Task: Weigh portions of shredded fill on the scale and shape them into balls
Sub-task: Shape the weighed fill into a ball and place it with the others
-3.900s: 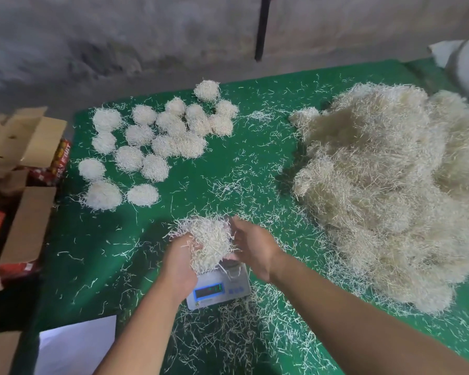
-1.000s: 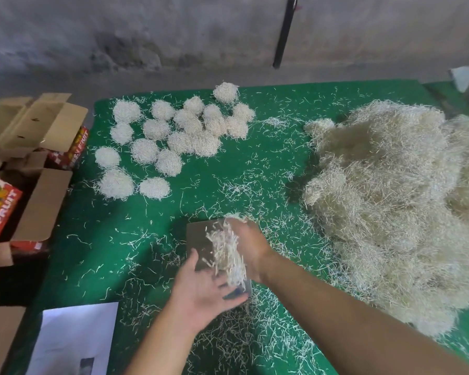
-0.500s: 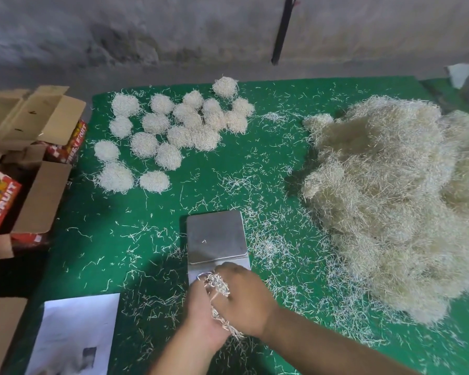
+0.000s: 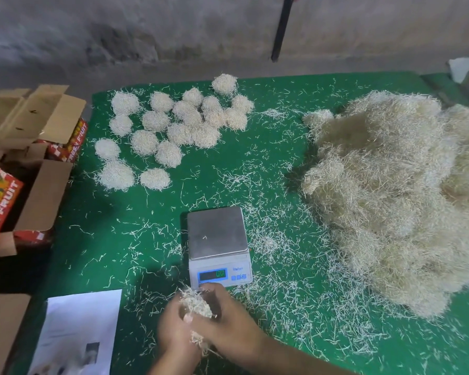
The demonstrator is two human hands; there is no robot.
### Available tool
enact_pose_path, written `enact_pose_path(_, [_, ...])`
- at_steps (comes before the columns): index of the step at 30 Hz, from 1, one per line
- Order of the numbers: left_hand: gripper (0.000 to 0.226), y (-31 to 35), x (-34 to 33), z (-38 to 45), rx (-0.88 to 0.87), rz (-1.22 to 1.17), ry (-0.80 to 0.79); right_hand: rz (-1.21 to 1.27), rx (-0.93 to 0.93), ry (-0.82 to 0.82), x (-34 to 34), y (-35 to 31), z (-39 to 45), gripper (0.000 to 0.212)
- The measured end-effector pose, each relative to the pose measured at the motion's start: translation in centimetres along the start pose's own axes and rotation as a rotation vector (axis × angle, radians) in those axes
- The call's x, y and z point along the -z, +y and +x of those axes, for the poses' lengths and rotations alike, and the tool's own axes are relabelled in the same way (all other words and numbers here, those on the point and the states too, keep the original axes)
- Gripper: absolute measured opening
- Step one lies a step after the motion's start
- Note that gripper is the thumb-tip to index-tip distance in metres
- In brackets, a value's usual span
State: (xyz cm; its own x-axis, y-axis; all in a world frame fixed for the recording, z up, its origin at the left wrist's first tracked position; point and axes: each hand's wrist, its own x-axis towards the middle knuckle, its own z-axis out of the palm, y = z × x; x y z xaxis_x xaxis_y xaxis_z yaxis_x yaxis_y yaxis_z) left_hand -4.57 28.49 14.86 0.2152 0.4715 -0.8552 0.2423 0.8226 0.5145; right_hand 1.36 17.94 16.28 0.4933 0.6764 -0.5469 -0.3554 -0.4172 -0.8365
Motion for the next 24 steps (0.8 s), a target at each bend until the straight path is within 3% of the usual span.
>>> enact_pose_path(3, [0.028,2.2,-0.5,-0.7,-0.135,0.128,0.093,0.233,-0.135,0.035,0.2,-1.2,-0.2,0.065])
enact_pose_path(6, [0.032,2.7,-1.6,-1.3,-0.426,0.19,0.119,0.643,-0.366,-0.058,0.4,-3.2,0.4,0.071])
enact_pose_path(9, [0.026,0.9,-2.4,-2.1,-0.746,0.57,0.003,0.896,-0.421,-0.11,0.2,-4.7,1.4,0.07])
enact_pose_path(11, [0.026,0.2,-2.6,-1.3,-0.931,0.822,0.054,0.977,-0.429,-0.151,-0.1,-5.3,2.1,0.062])
enact_pose_path(14, [0.05,0.6,-3.1,-0.7,-0.916,0.988,0.089,0.987,-0.438,-0.105,-0.1,-5.6,2.8,0.058])
enact_pose_path(17, [0.059,0.6,-3.7,-0.7,-0.911,0.958,0.061,0.907,-0.425,-0.005,0.3,-6.0,3.7,0.049])
enact_pose_path(21, [0.052,1.3,-4.8,-0.8,-0.754,0.642,-0.118,0.775,-0.356,0.063,0.9,-6.1,5.7,0.014])
enact_pose_path(24, [0.039,2.5,-5.1,0.7,-0.676,0.595,-0.215,0.686,-0.296,0.091,3.1,-5.6,7.1,0.016])
